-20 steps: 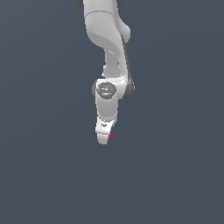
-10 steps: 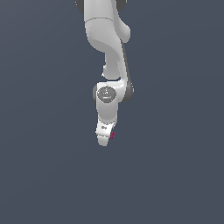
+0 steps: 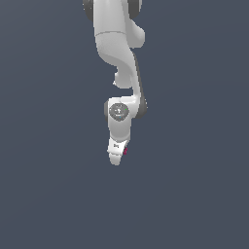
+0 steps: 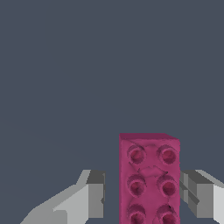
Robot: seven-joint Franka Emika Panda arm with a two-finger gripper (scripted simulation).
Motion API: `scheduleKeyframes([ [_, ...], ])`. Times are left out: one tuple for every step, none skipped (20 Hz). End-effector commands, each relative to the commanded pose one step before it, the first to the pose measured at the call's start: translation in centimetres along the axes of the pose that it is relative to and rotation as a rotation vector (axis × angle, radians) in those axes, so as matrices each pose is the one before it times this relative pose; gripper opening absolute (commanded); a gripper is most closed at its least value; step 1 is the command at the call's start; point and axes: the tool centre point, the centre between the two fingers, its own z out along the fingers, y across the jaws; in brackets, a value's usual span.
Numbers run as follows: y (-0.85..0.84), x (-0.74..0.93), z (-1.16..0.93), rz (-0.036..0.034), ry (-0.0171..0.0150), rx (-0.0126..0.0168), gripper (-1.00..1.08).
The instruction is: Pick up the object and move it to a goal position.
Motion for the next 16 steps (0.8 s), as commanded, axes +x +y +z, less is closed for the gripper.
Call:
scheduleKeyframes([
  [0.059,0.006,0.048,-0.00004,0.00012,-0.00126,-1.0],
  [0.0,0.0,0.0,0.0,0.0,0.0,-1.0],
  [0.0,0.0,0.0,0.0,0.0,0.0,-1.0],
  [0.0,0.0,0.0,0.0,0.0,0.0,-1.0],
  [0.0,0.0,0.0,0.0,0.0,0.0,-1.0],
  [0.0,0.0,0.0,0.0,0.0,0.0,-1.0],
  [0.0,0.0,0.0,0.0,0.0,0.0,-1.0],
  [0.0,0.0,0.0,0.0,0.0,0.0,-1.0],
  [0.0,0.0,0.0,0.0,0.0,0.0,-1.0],
  [0.004,-0.003,-0.01,0.0,0.0,0.0,-1.0],
  [-0.006,-0.004,-0.022,0.0,0.0,0.0,-1.0],
  [-0.02,-0.012,-0.067,0.0,0.0,0.0,-1.0],
  [-0.033,-0.02,-0.112,0.0,0.0,0.0,-1.0],
  [-0.046,-0.028,-0.158,0.0,0.0,0.0,-1.0],
  [-0.059,-0.036,-0.203,0.0,0.0,0.0,-1.0],
  [-0.072,-0.044,-0.248,0.0,0.0,0.0,-1.0],
])
